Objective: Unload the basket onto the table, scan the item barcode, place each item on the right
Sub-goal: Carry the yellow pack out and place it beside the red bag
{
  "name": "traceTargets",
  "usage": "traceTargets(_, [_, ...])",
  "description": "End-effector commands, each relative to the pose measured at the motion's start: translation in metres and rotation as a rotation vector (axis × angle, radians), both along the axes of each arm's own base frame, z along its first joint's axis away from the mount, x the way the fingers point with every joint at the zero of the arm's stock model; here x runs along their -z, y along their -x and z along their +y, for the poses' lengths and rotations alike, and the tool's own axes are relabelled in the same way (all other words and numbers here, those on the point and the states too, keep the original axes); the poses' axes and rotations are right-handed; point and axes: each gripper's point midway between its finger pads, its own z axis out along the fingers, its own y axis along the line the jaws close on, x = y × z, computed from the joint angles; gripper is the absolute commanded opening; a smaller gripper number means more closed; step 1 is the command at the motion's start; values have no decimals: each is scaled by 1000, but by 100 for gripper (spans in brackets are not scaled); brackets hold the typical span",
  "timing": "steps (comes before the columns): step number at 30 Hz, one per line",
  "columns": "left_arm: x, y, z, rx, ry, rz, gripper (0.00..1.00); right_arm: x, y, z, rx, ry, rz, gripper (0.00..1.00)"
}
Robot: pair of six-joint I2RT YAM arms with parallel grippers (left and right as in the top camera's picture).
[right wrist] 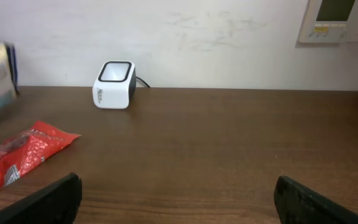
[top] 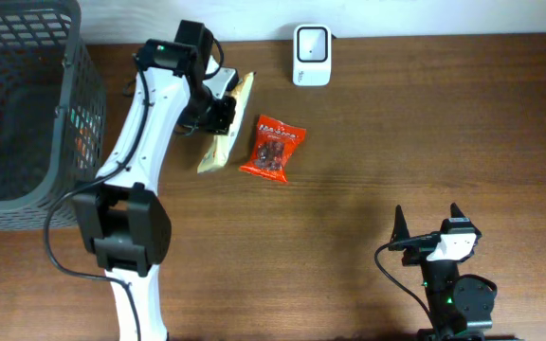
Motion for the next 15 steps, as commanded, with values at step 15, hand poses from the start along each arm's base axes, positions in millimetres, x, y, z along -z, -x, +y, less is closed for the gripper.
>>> traceTargets(15, [-192,-12,43,-110,33,-425,99,3,0,-3,15,-3,8,98])
